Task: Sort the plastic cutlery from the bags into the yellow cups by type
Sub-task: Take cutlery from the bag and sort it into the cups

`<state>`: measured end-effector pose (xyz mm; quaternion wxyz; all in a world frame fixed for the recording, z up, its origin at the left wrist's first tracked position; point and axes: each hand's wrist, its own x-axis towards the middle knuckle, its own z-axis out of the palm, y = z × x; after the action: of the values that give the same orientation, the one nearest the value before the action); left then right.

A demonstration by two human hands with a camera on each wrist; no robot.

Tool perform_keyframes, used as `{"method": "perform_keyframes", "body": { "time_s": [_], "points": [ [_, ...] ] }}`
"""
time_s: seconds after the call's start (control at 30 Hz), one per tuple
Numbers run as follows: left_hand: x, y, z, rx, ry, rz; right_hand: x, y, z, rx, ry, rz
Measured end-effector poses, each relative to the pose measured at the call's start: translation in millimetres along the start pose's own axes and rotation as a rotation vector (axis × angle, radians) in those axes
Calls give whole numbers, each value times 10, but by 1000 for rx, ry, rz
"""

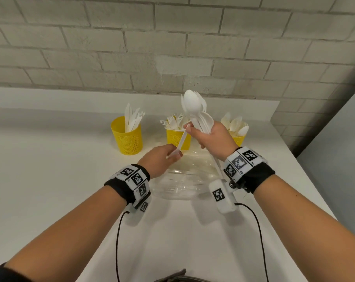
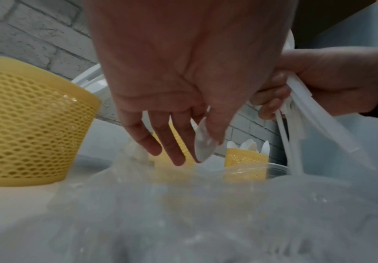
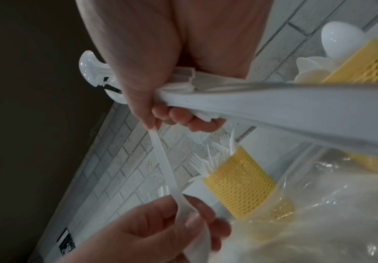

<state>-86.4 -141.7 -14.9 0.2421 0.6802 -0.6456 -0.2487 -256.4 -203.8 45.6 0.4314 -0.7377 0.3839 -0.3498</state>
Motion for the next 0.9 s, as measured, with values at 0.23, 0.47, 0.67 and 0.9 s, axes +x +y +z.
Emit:
{"method": "perform_keyframes", "body": {
  "time_s": [0.23,0.47,0.67,0.9],
  "points": [
    [-28,-201,-374,115,198,-12,57,84,-66,-87,126,26],
    [-15,134,-528,95,274,60,-2,162,355,-84,-46,53],
    [-68,244,-592,-312,295,82,79,190,505,-28,88,28],
    [-162,267,-686,-403,329,180,114,-42,671,134,97,-53]
  ]
}}
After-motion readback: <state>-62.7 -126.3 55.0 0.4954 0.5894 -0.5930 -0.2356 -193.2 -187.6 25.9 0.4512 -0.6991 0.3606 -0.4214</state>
